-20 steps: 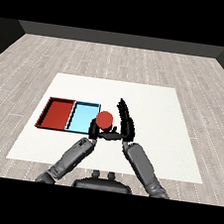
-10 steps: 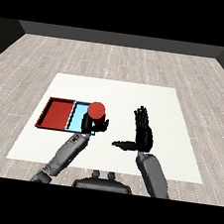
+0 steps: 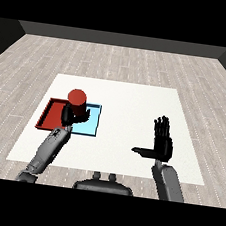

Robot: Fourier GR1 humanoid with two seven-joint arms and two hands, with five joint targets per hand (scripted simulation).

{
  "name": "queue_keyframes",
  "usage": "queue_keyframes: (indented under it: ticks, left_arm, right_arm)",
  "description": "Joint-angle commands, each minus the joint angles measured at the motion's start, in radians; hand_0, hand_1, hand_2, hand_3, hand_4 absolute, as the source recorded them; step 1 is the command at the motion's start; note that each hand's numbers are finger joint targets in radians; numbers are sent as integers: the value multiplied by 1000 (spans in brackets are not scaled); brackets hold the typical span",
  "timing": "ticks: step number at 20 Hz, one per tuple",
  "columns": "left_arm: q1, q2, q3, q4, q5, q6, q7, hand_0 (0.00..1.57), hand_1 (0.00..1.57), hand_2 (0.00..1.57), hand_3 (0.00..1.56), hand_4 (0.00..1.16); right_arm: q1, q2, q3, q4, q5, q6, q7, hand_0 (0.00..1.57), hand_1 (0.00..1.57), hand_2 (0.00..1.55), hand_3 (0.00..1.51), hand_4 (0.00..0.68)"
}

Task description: Pick the red can and put it in the red box

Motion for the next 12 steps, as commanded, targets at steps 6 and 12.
queue_keyframes:
  ticks: [6,12]
  left_arm:
    - [-44,227,113,254,-63,-67,120,1571,1571,1540,1471,1112]
    - [-120,285,114,609,-139,-103,159,1571,1571,1549,1473,1051]
  right_arm:
    - [-33,26,-29,87,-5,7,-6,0,0,0,0,0]
    - [7,6,-76,135,-5,30,-51,0,0,0,0,0]
